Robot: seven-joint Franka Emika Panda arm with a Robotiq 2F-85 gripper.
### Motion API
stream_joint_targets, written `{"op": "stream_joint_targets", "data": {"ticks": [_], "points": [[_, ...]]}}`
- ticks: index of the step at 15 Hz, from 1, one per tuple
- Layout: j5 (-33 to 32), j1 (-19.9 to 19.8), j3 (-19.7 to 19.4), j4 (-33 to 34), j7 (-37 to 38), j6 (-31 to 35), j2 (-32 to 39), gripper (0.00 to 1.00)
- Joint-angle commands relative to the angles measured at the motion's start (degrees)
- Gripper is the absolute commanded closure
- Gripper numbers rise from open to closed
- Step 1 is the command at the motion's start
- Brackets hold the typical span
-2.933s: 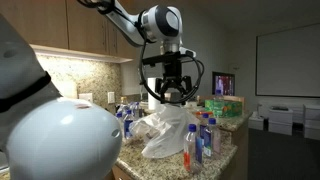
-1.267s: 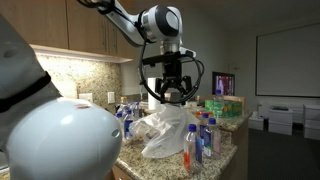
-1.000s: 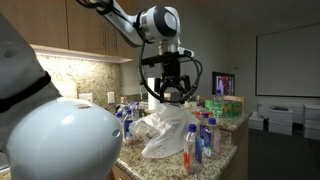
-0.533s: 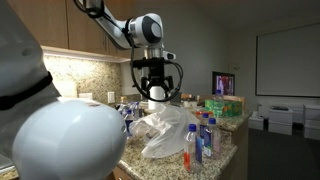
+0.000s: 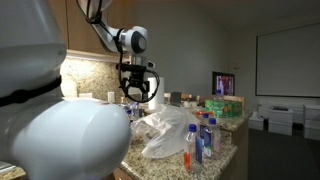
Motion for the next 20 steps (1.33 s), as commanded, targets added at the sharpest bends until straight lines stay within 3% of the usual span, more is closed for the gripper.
{"op": "stream_joint_targets", "data": {"ticks": [1, 10, 11, 15, 20], "points": [[4.16, 1.07, 0.94, 4.86, -5.44, -0.30, 7.05, 0.00], [-2.73, 2.17, 8.25, 2.52, -3.59, 5.10, 16.53, 0.00], [-3.10, 2.51, 8.89, 5.76, -2.69, 2.82, 17.00, 0.00], [-8.03, 2.28, 9.23, 9.63, -2.07, 2.99, 17.18, 0.00], [-7.44, 2.51, 9.07, 12.31, -5.14, 3.30, 20.18, 0.00]]}}
